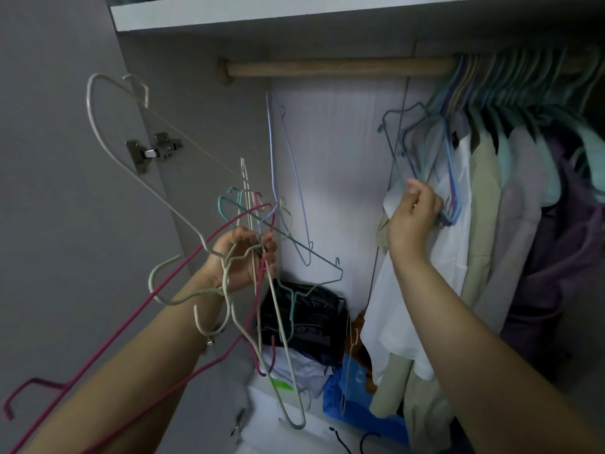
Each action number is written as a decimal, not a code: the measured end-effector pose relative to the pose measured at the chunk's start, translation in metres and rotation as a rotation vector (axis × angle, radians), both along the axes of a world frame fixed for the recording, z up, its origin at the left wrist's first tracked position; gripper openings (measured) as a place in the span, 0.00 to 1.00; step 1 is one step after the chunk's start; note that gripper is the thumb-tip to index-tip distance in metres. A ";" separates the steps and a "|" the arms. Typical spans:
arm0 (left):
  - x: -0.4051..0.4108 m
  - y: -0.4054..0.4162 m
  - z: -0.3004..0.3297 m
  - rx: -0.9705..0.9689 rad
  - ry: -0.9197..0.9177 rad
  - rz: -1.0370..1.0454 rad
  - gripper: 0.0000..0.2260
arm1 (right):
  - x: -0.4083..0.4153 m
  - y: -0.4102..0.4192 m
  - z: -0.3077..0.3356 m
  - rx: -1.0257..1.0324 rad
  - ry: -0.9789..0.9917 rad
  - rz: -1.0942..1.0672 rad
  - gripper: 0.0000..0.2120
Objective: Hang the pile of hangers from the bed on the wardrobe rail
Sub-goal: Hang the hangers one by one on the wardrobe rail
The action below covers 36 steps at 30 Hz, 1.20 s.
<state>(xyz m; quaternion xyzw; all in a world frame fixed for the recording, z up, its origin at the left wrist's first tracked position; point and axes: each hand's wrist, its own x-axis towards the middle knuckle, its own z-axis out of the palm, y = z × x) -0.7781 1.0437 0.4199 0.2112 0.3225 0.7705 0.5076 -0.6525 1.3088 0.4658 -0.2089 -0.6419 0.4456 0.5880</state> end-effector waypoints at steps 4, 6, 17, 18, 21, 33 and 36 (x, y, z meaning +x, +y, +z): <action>0.000 -0.005 -0.005 0.031 -0.027 -0.047 0.13 | 0.008 -0.025 -0.045 0.047 0.010 0.062 0.30; 0.002 -0.007 -0.007 0.028 -0.029 -0.048 0.13 | 0.007 -0.037 -0.068 -0.102 0.011 0.065 0.32; 0.032 -0.016 -0.018 -0.035 0.024 -0.132 0.15 | -0.025 -0.079 -0.075 -0.001 -0.751 0.711 0.18; 0.034 -0.017 -0.018 -0.025 0.027 -0.137 0.15 | -0.027 -0.082 -0.069 0.002 -0.777 0.749 0.19; 0.040 -0.020 -0.018 -0.015 0.023 -0.111 0.16 | -0.033 -0.085 -0.066 -0.074 -0.813 0.824 0.25; 0.062 -0.031 -0.025 -0.025 0.021 -0.099 0.17 | -0.051 -0.059 -0.077 -0.048 -0.712 0.666 0.24; 0.065 -0.036 -0.023 -0.033 0.037 -0.122 0.16 | -0.055 -0.035 -0.087 0.364 -1.045 0.707 0.27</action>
